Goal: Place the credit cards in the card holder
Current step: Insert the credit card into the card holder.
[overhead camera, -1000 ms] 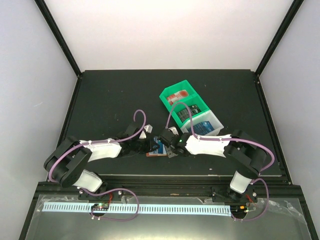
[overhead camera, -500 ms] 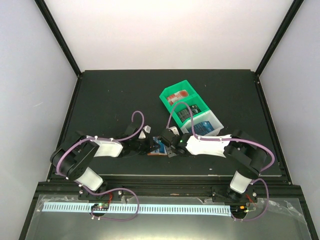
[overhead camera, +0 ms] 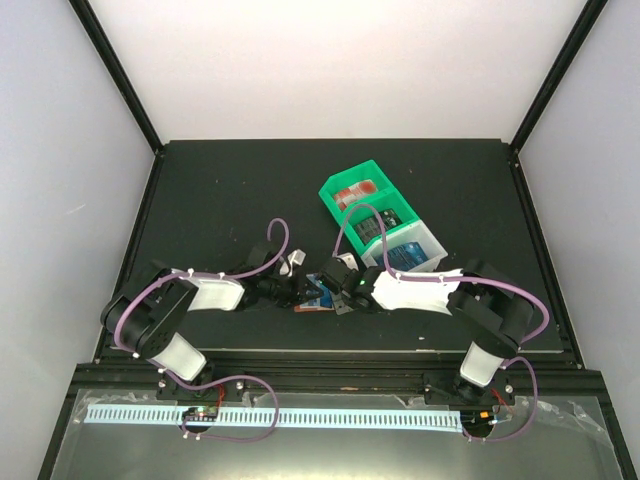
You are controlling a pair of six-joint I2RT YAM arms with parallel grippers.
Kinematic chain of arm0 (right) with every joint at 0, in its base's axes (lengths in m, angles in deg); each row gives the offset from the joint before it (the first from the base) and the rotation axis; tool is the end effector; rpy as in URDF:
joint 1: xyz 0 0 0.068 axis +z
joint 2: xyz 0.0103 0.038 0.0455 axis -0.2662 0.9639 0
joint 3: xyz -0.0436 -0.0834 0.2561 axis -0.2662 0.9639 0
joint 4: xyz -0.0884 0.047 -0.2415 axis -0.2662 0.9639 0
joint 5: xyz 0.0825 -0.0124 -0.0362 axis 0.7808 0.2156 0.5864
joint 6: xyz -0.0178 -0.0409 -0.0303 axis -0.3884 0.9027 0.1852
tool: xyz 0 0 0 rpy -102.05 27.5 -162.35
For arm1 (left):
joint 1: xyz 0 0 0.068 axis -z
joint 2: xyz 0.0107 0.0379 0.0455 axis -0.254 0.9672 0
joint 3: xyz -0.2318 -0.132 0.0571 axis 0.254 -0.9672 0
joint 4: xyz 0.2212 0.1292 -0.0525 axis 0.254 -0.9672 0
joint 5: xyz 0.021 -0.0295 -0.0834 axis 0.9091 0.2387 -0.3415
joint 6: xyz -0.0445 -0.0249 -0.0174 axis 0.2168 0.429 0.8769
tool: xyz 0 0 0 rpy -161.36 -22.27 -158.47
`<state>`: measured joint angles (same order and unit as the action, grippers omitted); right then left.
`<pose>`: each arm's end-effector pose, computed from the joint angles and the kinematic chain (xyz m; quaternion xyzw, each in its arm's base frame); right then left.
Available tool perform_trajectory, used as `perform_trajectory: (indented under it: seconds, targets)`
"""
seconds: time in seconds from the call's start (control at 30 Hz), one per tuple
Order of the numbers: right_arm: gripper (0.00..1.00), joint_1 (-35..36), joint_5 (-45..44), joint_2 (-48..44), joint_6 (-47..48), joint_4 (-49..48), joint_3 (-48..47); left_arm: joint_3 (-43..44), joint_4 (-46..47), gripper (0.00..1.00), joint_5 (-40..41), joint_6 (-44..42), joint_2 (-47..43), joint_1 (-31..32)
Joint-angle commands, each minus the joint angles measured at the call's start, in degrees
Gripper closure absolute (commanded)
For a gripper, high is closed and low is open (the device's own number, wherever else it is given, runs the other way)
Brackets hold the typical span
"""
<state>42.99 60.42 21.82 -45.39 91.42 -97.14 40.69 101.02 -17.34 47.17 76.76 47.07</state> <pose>0.1695 0.2567 0.1418 -0.1591 0.9623 0.0312 0.2183 0.2054 -0.1562 0.1177 -0.0396 0.8806 -0.4689 0.0556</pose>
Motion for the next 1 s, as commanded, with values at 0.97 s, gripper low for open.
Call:
perform_trajectory:
  seconds: [0.97]
  targets:
    - [0.58, 0.27, 2.84, 2.92, -0.84, -0.12, 1.86, 3.79, -1.94, 0.98, 1.36, -3.65, 1.47, -0.15]
